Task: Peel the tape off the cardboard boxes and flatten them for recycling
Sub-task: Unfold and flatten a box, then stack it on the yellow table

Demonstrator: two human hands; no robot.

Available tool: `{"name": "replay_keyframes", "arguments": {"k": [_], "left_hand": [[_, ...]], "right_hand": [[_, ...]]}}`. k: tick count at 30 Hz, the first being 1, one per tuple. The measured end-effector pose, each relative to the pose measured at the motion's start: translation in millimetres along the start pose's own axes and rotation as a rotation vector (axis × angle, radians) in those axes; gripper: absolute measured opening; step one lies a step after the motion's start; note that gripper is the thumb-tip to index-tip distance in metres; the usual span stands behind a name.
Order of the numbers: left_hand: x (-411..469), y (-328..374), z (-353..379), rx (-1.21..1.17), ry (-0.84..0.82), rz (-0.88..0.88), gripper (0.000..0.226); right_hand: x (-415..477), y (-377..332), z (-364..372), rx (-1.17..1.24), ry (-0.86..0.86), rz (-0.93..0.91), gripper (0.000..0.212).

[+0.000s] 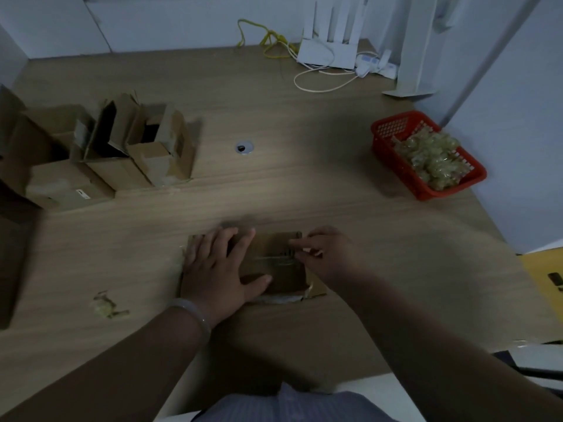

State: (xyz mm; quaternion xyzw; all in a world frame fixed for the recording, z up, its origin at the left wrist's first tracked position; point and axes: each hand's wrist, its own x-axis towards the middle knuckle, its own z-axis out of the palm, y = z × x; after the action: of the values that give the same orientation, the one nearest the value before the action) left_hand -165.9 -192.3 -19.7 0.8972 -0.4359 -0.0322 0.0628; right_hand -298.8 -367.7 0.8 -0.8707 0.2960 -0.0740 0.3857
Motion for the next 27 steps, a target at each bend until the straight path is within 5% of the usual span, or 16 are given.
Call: {"name": "replay_keyframes", "arguments": {"k": [3,7,11,15,22,27], "left_hand": [[0,-1,2,-0.010,0.003,-0.002,0.090],[0,-2,5,0.002,0.007,-0.003,0.089],[0,-3,6,0.013,0.012,0.006,0.090],[1,-3,5,0.006,0.013,0.002,0.090],[0,-2,4,0.002,0.003,0.012,0.090],[1,-4,4,0.000,0.007,0.021,0.090]], "right_hand": [[-6,7,2,-0.005,0.019,-0.025,0.035],[-14,12,-7,0.149,0.033,0.283,0.057],[-32,11,-10,0.470,-0.230,0.518,0.017],[-44,5,-9,0.534,-0.250,0.543,0.009],[-40,3,-9,-0.019,-0.130,0.280,0.025],[-38,-3,-10,-0.208,-0.086,0.108,0.014]]}}
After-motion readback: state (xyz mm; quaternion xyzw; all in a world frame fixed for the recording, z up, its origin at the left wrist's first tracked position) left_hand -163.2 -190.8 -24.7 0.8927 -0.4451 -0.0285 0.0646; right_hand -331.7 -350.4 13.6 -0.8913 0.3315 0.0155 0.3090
